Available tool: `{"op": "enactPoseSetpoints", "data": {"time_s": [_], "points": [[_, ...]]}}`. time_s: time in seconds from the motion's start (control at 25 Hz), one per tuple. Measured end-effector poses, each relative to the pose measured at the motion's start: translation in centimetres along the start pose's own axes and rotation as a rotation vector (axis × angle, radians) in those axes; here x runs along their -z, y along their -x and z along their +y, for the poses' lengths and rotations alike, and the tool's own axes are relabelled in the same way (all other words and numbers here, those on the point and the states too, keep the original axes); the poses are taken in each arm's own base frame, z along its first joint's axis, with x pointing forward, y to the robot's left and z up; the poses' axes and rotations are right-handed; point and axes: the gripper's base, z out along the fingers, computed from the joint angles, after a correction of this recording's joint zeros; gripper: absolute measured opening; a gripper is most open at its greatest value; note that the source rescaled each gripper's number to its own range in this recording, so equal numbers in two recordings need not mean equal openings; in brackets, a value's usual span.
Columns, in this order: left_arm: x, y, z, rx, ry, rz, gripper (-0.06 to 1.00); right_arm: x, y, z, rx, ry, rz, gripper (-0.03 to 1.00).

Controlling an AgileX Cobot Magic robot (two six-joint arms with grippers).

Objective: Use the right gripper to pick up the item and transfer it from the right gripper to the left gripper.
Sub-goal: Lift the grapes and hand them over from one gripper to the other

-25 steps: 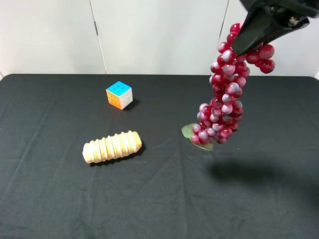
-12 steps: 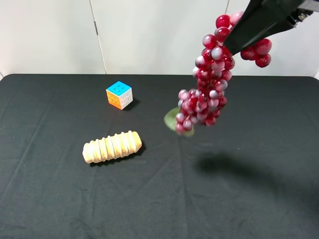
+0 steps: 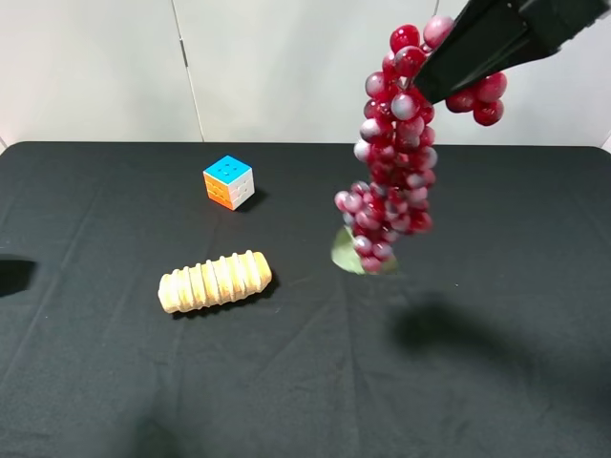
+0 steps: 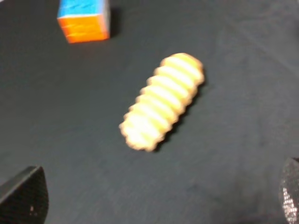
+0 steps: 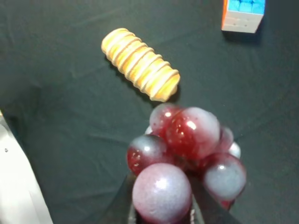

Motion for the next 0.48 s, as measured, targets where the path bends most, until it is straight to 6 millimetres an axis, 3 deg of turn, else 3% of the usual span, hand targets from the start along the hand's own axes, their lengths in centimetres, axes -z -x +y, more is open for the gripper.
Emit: {"op": "enactPoseSetpoints", "data": {"time_s": [0.24, 0.48], "points": [[-5.2, 2.6, -0.8, -0.096, -0.094, -0.001, 0.99, 0.0, 0.1, 0.2, -0.005, 0.019, -0.015, 0.0], [-9.5, 5.6, -3.9, -0.191, -0.189, -0.043, 0.99, 0.0, 0.2, 0.2, -0.008, 0.021, -0.017, 0.0]]}}
